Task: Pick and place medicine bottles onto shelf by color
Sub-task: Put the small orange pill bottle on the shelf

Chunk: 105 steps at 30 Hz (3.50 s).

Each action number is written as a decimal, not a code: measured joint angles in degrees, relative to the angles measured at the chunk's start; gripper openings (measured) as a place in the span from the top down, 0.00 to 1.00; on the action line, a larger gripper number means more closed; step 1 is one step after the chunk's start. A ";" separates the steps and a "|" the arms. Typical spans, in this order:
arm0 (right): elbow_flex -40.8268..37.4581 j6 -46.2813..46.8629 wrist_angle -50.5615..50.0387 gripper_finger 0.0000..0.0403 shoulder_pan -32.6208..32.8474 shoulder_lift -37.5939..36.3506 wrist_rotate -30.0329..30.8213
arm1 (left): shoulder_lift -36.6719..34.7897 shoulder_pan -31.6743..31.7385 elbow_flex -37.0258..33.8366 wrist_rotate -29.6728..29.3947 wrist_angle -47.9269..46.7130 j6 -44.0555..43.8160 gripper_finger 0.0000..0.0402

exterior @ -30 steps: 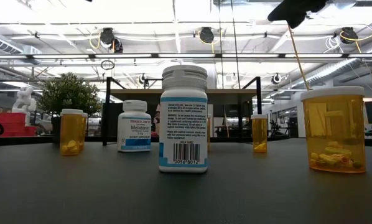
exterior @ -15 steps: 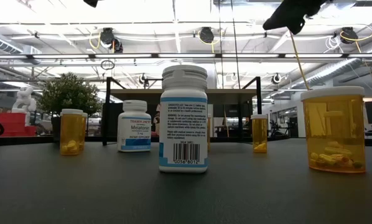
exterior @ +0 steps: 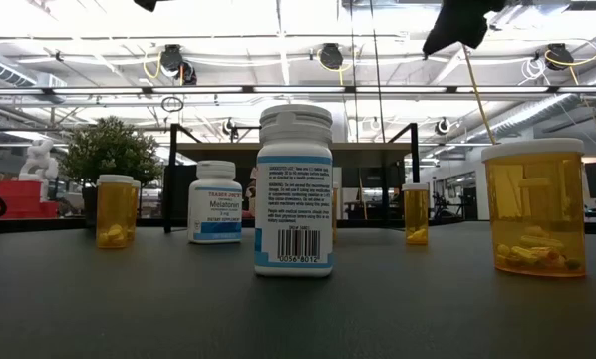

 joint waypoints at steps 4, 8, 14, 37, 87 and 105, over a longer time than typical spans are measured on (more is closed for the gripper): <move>0.02 4.55 -2.73 0.98 1.91 2.04 -1.62 | 0.00 0.00 0.00 0.00 -0.24 -0.15 0.92; 0.02 10.33 -6.95 0.97 3.12 2.87 -2.96 | 0.01 0.00 0.00 0.00 -1.08 -0.15 0.92; 0.02 14.42 -8.94 0.83 5.46 3.22 -4.37 | 0.00 0.00 0.00 0.00 -1.33 -0.35 0.92; -15.98 17.66 -1.97 0.45 9.19 3.23 -4.14 | 0.00 0.00 -0.02 0.00 -1.30 -0.17 0.92; -24.90 15.55 10.98 0.67 9.17 3.23 -6.03 | 0.00 0.00 -0.02 0.01 -1.24 1.46 0.92; -24.90 16.90 10.99 0.59 9.19 3.25 -7.45 | 0.00 0.00 -0.04 0.00 -1.23 1.68 0.92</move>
